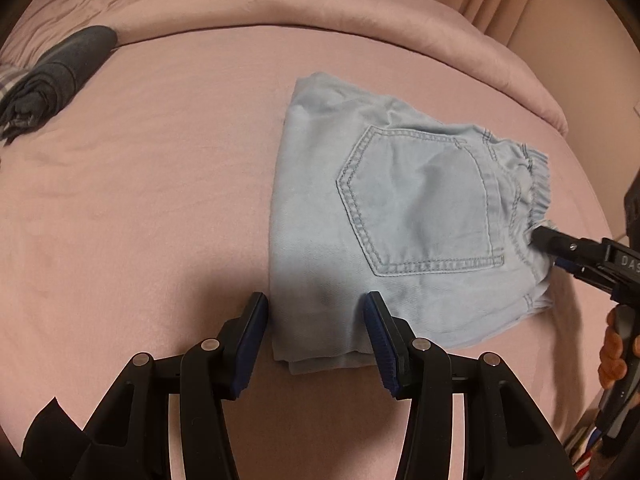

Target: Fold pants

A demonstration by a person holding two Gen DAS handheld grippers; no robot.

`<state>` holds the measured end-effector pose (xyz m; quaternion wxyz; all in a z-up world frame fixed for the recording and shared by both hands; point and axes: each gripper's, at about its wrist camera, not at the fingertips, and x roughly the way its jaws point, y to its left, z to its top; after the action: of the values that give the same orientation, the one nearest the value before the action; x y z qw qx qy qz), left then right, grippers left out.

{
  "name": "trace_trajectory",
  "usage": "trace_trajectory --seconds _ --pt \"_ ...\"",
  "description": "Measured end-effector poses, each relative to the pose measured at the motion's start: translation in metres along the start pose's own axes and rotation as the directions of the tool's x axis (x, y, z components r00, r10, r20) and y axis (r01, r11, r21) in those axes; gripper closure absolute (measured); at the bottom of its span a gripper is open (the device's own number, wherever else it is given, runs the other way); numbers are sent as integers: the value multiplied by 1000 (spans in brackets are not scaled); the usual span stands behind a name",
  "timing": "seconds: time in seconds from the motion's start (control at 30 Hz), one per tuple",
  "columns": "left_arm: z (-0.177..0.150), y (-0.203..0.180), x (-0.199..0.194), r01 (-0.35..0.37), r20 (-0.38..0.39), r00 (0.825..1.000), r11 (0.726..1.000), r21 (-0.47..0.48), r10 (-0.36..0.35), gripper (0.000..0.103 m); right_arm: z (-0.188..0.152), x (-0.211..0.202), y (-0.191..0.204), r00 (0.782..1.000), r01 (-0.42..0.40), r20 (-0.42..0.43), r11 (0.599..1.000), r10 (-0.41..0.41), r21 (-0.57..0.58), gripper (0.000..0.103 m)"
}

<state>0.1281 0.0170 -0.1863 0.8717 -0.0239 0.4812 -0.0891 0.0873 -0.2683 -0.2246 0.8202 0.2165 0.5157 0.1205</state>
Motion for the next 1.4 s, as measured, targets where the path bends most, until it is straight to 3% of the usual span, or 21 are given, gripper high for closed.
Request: trace_trajectory --seconds 0.13,0.23,0.3,0.4,0.47,0.53,0.6,0.63,0.7,0.87,1.03,1.13,1.23,1.3,1.4 --pt "-3 1 -4 0 4 1000 1000 9 0 45 -7 -15 -7 997 -55 51 998 54 31 71" --pt "-2 0 1 -11 0 1000 1000 14 11 45 -14 -18 -13 994 -75 79 996 71 54 73" --pt "-2 1 0 -9 1 1000 1000 4 9 45 -17 -6 -15 996 -69 68 995 64 77 69" --pt "-4 2 -5 -3 -2 1000 1000 3 3 45 -14 -5 -19 991 -123 69 985 116 122 62" --pt "-4 5 -7 7 -4 1000 1000 -6 -7 45 -14 -9 -21 992 -122 62 982 114 144 40" --pt "-4 12 -7 29 -13 999 999 -41 -29 43 -17 -17 -23 992 -113 74 981 102 159 36" --pt "-3 24 -6 74 -25 997 992 -105 -77 14 -21 -23 -26 989 -140 78 976 128 166 28" --pt "-2 30 -4 92 -32 995 987 -135 -97 8 -23 -23 -26 987 -155 75 973 144 171 22" --pt "-1 41 -2 147 -28 988 970 -194 -155 8 -25 -22 -23 984 -176 64 969 168 173 19" --pt "3 57 3 283 4 956 918 -279 -293 8 -29 -12 -25 981 -192 51 965 186 179 19" --pt "7 68 10 373 34 923 868 -328 -384 8 -26 -1 -27 972 -236 55 957 230 165 19" --pt "12 73 16 435 60 894 829 -351 -444 8 -21 4 -25 966 -257 54 953 252 157 18" --pt "17 79 25 503 88 855 773 -386 -512 8 -16 12 -20 961 -275 46 952 271 135 17" --pt "21 79 28 515 97 846 759 -398 -524 8 -13 17 -16 958 -285 44 950 282 126 16" --pt "25 77 30 551 99 820 732 -401 -564 8 -5 25 -10 957 -291 51 949 287 125 15"
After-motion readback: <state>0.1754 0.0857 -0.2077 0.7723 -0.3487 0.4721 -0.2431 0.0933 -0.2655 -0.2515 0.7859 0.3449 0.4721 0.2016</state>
